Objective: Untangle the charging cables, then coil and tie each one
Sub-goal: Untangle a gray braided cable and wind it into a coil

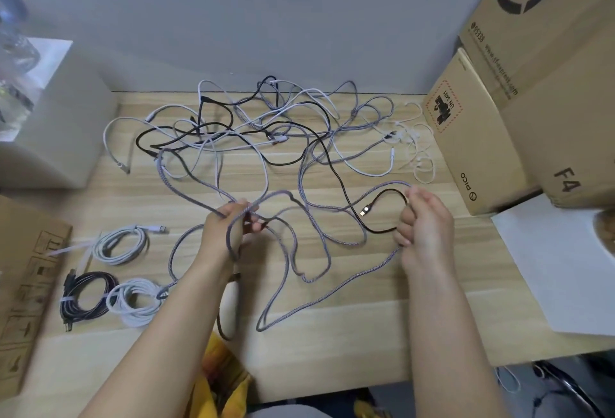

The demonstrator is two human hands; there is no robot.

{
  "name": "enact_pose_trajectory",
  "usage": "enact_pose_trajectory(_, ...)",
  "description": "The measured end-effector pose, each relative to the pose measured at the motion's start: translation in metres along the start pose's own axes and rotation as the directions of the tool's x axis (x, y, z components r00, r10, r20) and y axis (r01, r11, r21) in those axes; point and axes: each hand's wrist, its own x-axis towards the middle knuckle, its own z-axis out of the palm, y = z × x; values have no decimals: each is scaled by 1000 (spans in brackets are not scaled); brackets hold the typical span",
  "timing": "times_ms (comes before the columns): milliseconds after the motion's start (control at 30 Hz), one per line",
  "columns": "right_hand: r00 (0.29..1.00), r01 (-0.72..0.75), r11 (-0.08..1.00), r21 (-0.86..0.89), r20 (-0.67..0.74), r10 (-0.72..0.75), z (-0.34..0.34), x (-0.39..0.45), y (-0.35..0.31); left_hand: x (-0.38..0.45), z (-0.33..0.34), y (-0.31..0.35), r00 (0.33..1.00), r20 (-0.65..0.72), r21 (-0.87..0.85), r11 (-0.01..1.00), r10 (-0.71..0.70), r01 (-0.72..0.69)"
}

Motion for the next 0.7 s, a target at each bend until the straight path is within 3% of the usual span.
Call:
enact_pose_trajectory(67, 999, -34, 990, 135, -1, 35, -6, -3, -2, 6, -2, -2, 999, -28, -53, 998, -42, 41)
enact_pose_trajectory(233, 997, 61, 984, 168, 31, -67, -6, -19, -11, 23, -5, -11, 993, -83, -199, 978, -85, 67)
enact_pose_trajectory(300, 989, 102, 984, 149, 89, -116, -2, -27, -15, 24, -7, -11, 992, -20, -215, 970, -121, 114)
enact_pose_trajectory(367, 977, 123, 988, 94, 164, -138, 4, -35, -19, 18, -9, -4, 974, 131, -14, 982, -186, 189)
enact_pose_trajectory(400, 971, 130, 990, 57, 196, -139, 7, -38, -20, 13, -11, 4, 955, 187, 235, 954, -231, 184)
enact_pose_trajectory(433, 966, 136, 990, 24, 220, -138, 10, -42, -20, 6, -13, 15, 940, 217, 490, 862, -264, 129)
enact_pose_trajectory(500, 958, 154, 988, -21, 247, -145, 13, -47, -21, -5, -19, 41, 946, 213, 858, 511, -244, -61)
enact_pose_trajectory(567, 954, 171, 984, -47, 258, -154, 15, -51, -22, -17, -24, 67, 977, 182, 978, 126, -109, -168)
enact_pose_trajectory(600, 951, 177, 983, -55, 265, -156, 16, -52, -23, -24, -25, 78, 984, 177, 983, 42, -15, -176)
enact_pose_trajectory(633, 949, 182, 981, -66, 275, -157, 16, -54, -24, -33, -27, 89, 978, 198, 977, 69, 67, -203)
enact_pose_trajectory(700, 937, 198, 975, -105, 312, -157, 18, -57, -26, -52, -23, 103, 939, 283, 890, 313, 196, -333)
